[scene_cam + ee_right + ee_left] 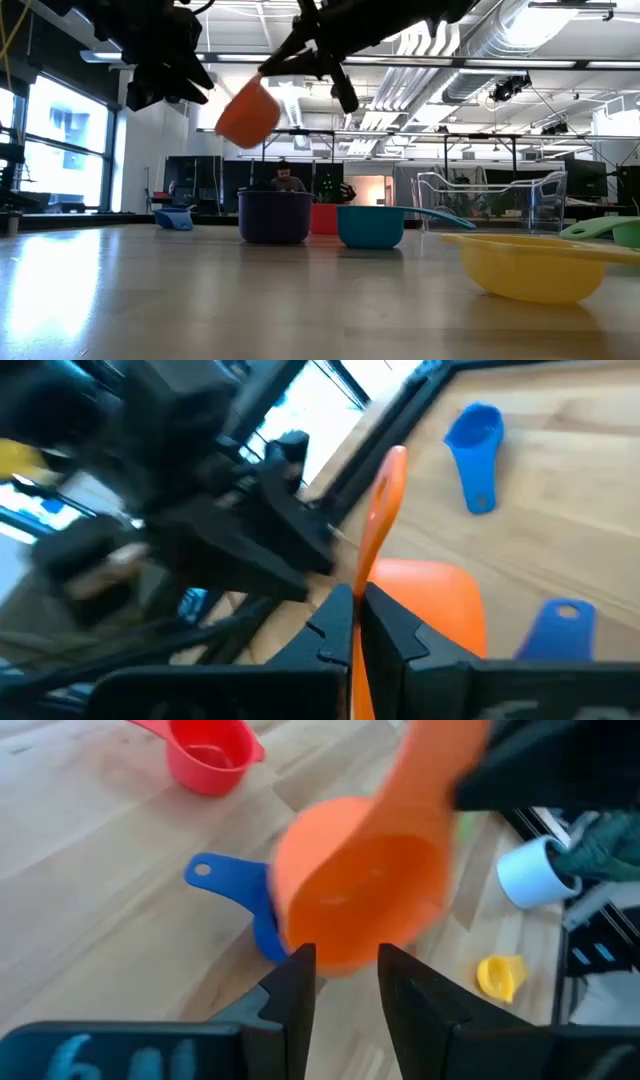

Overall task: Nest measuring cups in basket
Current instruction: Stack the orange measuring cup on top of the purple measuring cup

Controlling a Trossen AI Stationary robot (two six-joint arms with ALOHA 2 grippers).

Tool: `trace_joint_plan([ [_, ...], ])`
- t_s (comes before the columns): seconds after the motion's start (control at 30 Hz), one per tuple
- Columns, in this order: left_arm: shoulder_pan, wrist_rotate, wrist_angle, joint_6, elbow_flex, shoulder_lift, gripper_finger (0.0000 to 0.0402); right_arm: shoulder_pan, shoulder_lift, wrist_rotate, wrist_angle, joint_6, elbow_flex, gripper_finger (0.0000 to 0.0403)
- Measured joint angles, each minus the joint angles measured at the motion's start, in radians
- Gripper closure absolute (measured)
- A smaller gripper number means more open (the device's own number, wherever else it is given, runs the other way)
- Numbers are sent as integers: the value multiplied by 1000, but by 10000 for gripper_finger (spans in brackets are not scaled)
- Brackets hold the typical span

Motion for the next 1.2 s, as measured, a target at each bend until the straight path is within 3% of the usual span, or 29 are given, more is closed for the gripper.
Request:
trace_joint_plan([
  [0.27, 1, 34, -13, 32, 0, 0, 300, -61, -31, -174, -49, -17, 2, 403],
  [0.53, 1, 95, -13, 67, 0, 0, 300, -190, -31, -521, -56, -59, 2, 403],
  [0.93, 1, 82, -7, 36, 0, 0, 300, -410, -17, -1026, -55, -193, 4, 403],
  [1.2, 2, 47, 15, 25, 0, 1, 300, -477, 57, -1312, 99, -218, 4, 403],
])
